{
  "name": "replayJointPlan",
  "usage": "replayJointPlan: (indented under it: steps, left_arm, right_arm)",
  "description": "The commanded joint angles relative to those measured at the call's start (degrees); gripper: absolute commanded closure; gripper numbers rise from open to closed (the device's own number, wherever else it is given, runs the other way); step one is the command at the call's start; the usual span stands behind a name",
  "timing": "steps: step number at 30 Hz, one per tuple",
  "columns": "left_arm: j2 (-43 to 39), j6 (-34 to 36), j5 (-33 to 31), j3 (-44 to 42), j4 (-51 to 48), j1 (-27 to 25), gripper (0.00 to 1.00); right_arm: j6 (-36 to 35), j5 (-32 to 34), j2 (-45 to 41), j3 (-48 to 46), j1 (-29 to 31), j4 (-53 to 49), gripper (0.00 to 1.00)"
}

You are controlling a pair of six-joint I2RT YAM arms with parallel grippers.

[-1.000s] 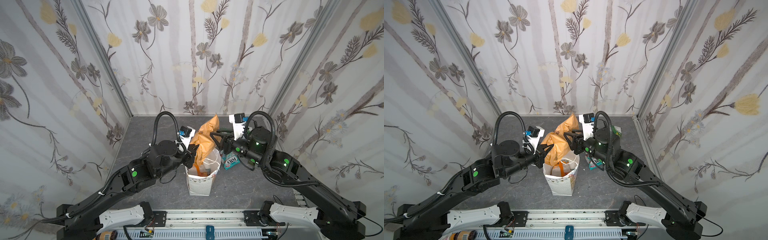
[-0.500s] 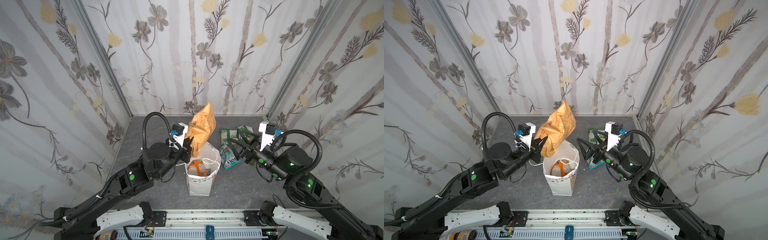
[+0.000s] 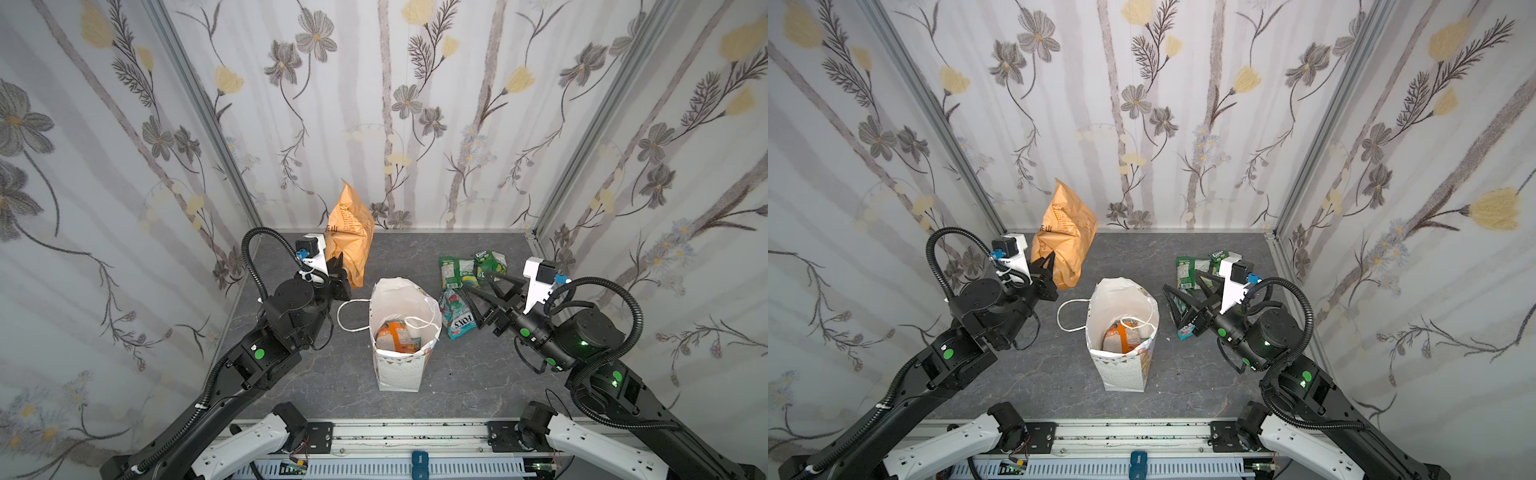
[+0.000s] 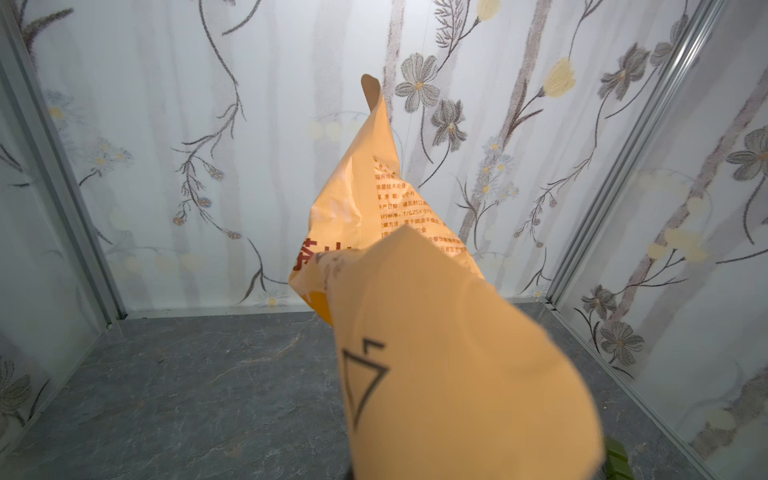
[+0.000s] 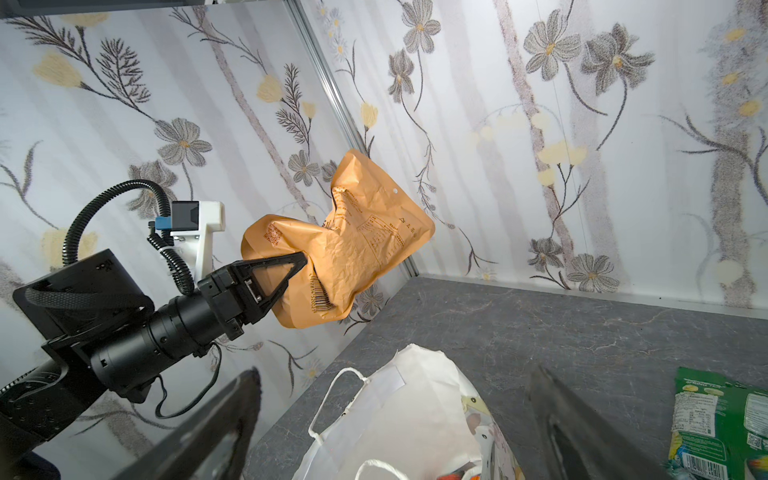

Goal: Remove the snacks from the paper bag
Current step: 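Carry the orange paper bag with the left gripper onto the table and release it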

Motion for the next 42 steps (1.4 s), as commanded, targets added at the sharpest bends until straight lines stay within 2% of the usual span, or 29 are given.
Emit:
replayJointPlan:
  steps: [1, 7, 14, 21, 26, 32, 42]
  left_arm:
    - [-0.4, -4.4, 3.0, -1.7, 1.0, 3.8, 1.00]
    - [0.4, -11.1, 10.4, -6.3, 1.2, 13.8, 1.00]
    - [3.8, -21.2, 22.4, -12.5, 5.6, 26.7, 1.00]
    - [11.6, -27.1, 28.8, -15.1, 11.1, 34.6, 1.00]
    - [18.9, -31.1, 33.2, -15.9, 16.2, 38.4, 1.00]
    - [27.2, -32.5, 34.5, -16.5, 23.5, 40.5, 1.00]
    - [42.2, -32.5, 36.6, -12.5, 25.9, 41.8, 1.00]
  right_arm:
    - [0.8, -1.3, 0.7, -0.3, -0.3, 2.5, 0.00]
    - [0.9, -2.5, 1.6, -0.3, -0.8, 2.4, 0.00]
    - [0.9, -2.9, 2.1, -0.7, -1.1, 2.2, 0.00]
    - [0.8, -3.9, 3.6, -0.4, -1.6, 2.2, 0.00]
    - [0.7, -4.9, 4.7, 0.0, -1.9, 2.3, 0.00]
    - [0.5, -5.6, 5.3, -0.2, -1.8, 2.3, 0.00]
    - [0.5, -5.9, 5.4, -0.8, -1.8, 2.3, 0.00]
